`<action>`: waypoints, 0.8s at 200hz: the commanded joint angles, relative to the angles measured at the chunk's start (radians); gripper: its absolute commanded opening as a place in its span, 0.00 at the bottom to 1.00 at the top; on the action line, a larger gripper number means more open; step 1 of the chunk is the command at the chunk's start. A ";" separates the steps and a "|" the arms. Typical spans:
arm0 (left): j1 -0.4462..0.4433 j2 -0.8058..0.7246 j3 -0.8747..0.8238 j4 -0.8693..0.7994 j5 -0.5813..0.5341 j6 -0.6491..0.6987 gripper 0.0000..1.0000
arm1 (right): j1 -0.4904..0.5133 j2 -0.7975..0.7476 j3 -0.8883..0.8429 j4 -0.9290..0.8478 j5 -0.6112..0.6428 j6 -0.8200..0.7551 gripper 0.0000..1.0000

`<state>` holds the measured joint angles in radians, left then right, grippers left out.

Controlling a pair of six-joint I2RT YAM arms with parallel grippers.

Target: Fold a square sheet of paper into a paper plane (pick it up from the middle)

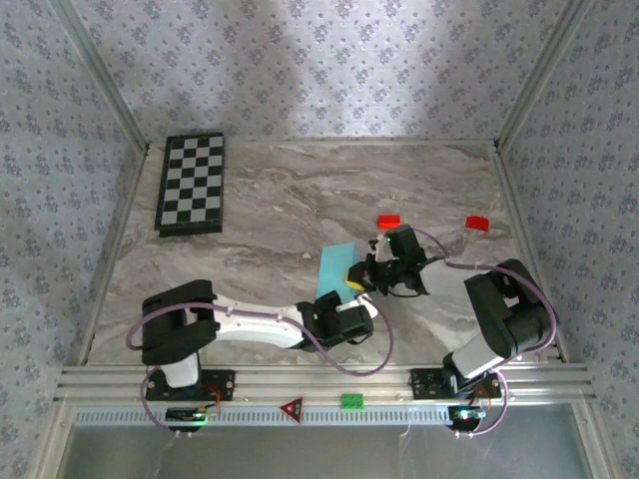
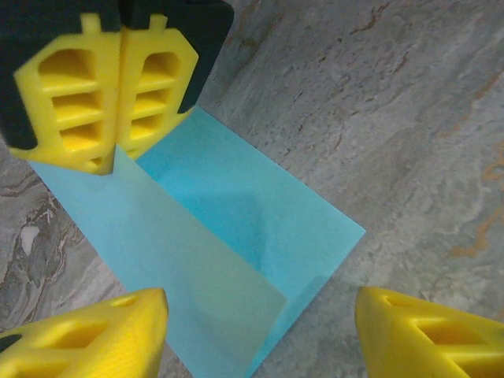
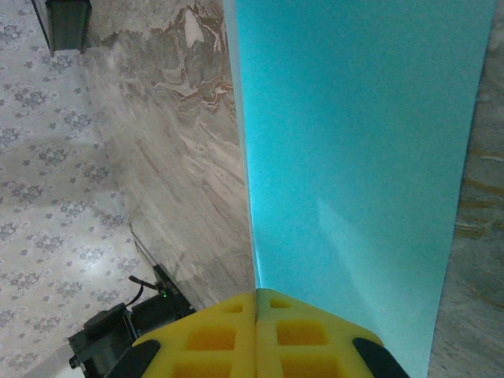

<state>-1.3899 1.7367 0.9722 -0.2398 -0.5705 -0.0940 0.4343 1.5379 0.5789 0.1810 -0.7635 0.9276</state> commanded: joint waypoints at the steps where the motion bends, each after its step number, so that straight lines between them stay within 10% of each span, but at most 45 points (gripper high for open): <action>1: -0.009 0.013 0.033 -0.007 -0.080 -0.002 0.64 | -0.002 -0.007 0.016 -0.038 0.009 0.003 0.08; 160: 0.015 0.018 0.007 0.007 -0.066 -0.057 0.41 | -0.005 -0.014 0.016 -0.046 0.009 0.001 0.10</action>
<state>-1.3819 1.7432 0.9726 -0.2249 -0.6415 -0.1322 0.4343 1.5379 0.5789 0.1596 -0.7631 0.9276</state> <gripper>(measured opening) 0.410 0.100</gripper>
